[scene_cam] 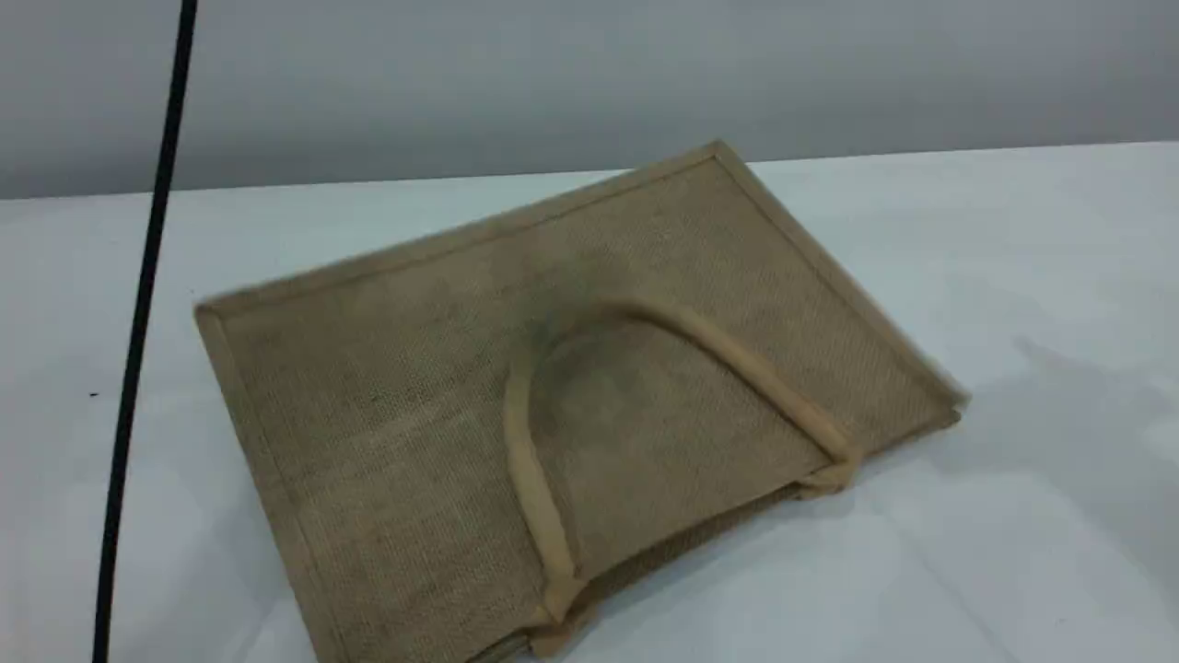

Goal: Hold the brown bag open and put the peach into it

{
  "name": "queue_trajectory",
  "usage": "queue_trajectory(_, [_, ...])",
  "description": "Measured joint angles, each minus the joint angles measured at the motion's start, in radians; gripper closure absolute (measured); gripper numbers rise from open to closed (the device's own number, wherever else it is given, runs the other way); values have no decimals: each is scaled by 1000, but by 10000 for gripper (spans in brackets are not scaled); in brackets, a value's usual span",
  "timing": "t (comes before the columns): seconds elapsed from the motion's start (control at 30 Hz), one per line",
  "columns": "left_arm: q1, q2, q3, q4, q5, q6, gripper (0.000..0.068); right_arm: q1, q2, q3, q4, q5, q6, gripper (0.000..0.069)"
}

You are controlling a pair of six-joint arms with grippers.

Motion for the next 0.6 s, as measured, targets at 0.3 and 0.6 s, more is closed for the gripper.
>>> queue_trajectory(0.3, [1,-29,-57,205,2,-260,232,0,-96,-125,-64,228,0,109])
queue_trajectory(0.6, [1,-156,-55,436,4,-617,232,0,-296,-292,-77,555,51,109])
